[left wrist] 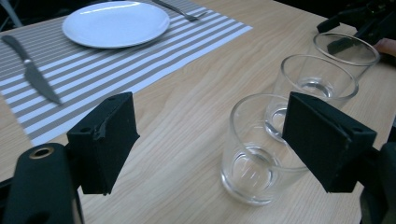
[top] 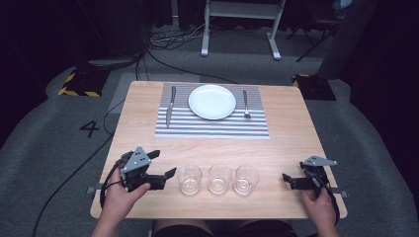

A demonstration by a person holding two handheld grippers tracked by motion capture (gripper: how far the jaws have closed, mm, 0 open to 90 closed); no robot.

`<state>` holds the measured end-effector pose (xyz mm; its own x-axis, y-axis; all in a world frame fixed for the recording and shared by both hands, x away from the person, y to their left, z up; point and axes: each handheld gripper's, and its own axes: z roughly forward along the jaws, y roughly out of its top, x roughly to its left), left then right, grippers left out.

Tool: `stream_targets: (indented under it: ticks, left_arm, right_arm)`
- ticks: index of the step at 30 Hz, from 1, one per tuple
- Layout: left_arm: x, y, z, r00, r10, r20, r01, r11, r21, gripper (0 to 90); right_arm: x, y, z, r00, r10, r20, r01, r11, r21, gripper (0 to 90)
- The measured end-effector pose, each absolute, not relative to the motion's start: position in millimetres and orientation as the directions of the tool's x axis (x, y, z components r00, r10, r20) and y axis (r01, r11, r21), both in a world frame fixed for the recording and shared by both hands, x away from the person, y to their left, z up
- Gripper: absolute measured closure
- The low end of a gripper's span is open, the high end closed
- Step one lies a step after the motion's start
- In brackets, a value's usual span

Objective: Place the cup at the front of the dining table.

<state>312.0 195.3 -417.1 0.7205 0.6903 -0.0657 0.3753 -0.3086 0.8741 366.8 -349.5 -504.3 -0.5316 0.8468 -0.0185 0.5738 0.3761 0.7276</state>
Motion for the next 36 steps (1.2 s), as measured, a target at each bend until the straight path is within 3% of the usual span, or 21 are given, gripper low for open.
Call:
stream_targets:
  ticks: [23,29,34,36]
  left_arm:
    - [313.3,144.0,-438.4,0.800,0.593,-0.090,0.388,-0.398,0.831,16.2]
    - [313.6,136.4,-447.3,0.787,0.610,-0.096,0.413,-0.405,0.816,15.7]
    - [314.4,130.3,-456.4,0.781,0.621,-0.069,0.417,-0.435,0.798,16.1]
    - [313.6,123.0,-463.6,0.778,0.629,0.002,0.401,-0.498,0.769,16.1]
  right_arm:
    - [366.9,-349.5,-504.3,-0.531,0.847,-0.019,0.574,0.376,0.728,6.6]
    - [366.9,-349.5,-504.3,-0.531,0.847,-0.019,0.574,0.376,0.727,6.6]
    - [366.9,-349.5,-504.3,-0.532,0.847,-0.019,0.573,0.377,0.728,6.6]
    - [366.9,-349.6,-504.3,-0.532,0.847,-0.019,0.573,0.377,0.728,6.6]
